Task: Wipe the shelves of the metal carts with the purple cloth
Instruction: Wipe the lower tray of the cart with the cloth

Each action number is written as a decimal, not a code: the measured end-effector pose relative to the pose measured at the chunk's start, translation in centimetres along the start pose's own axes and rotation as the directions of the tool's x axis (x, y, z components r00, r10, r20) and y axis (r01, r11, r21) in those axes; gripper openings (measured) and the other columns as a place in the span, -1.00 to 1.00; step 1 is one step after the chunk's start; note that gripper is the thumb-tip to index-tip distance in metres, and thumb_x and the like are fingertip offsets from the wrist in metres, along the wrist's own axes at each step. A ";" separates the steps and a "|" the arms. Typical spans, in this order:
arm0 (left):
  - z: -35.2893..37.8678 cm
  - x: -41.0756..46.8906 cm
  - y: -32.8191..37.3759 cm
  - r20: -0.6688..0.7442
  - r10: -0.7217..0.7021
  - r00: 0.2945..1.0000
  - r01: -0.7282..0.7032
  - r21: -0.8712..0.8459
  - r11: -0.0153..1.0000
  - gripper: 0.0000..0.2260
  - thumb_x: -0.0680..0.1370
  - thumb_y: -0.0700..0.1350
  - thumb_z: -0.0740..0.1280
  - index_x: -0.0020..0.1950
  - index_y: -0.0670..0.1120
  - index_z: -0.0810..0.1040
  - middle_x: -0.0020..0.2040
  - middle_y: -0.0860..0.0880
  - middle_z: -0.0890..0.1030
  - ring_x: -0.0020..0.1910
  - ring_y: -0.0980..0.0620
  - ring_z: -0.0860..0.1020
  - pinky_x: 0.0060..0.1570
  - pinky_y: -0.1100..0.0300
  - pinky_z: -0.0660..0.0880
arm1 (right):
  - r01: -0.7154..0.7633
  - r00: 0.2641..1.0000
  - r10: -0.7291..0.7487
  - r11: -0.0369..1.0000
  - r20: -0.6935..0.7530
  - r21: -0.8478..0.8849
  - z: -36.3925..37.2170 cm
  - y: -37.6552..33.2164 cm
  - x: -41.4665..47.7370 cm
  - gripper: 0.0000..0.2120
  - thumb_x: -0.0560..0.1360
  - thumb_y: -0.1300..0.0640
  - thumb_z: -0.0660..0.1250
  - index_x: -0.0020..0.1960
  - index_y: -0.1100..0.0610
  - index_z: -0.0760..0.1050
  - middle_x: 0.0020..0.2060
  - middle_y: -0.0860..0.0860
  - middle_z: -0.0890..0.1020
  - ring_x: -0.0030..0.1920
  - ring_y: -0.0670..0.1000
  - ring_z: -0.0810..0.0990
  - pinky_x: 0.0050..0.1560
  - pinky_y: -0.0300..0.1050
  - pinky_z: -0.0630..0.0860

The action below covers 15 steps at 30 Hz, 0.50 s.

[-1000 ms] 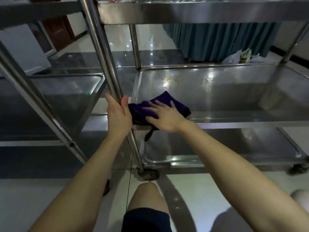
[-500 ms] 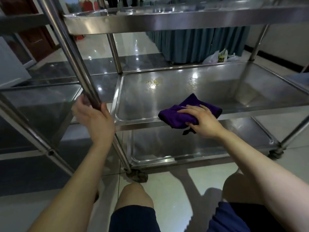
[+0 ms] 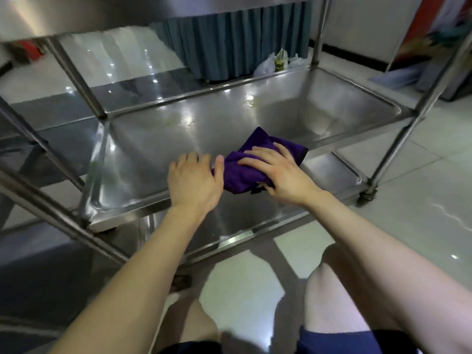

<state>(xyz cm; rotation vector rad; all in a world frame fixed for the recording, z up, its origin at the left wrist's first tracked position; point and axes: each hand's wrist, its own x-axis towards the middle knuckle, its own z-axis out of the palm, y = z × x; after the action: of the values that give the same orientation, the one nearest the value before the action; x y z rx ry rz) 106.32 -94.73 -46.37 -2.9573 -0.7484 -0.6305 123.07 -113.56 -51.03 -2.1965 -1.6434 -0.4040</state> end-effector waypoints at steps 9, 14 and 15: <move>3.4 3.2 4.3 -0.023 0.235 0.972 -0.230 0.140 0.963 -0.65 0.76 0.11 0.12 0.03 -0.08 0.57 -0.11 -0.22 0.63 -0.22 -0.31 0.58 -0.24 -0.01 0.25 | -0.337 0.942 0.336 0.942 0.019 0.005 -5.9 13.8 -8.0 -0.28 0.54 0.21 0.40 0.64 -0.12 0.35 0.65 -0.06 0.35 0.72 0.08 0.13 0.66 0.45 -0.17; 0.9 4.4 5.6 0.258 0.145 0.955 -0.166 0.058 0.984 -0.67 0.74 0.17 0.17 0.02 -0.03 0.56 0.05 -0.16 0.61 0.05 -0.34 0.59 -0.13 -0.08 0.46 | -0.625 0.778 0.606 0.773 0.166 0.106 -9.3 14.2 -7.4 -0.29 0.48 0.37 0.34 0.56 -0.08 0.47 0.61 0.00 0.43 0.71 0.13 0.18 0.66 0.46 -0.11; 0.2 5.1 5.8 0.351 0.108 0.930 -0.139 0.062 0.988 -0.65 0.73 0.21 0.14 0.03 0.00 0.56 0.10 -0.13 0.60 0.13 -0.31 0.58 -0.04 -0.10 0.49 | -0.680 0.732 0.651 0.720 0.204 0.142 -9.9 13.2 -6.9 -0.34 0.49 0.37 0.33 0.53 -0.06 0.51 0.59 0.02 0.46 0.69 0.13 0.22 0.66 0.42 -0.03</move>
<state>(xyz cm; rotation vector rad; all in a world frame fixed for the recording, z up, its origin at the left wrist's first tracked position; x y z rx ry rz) 113.14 -97.57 -44.16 -3.0375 -0.5786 -0.0630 133.72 -127.34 -46.80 -2.4916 -0.7751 0.1311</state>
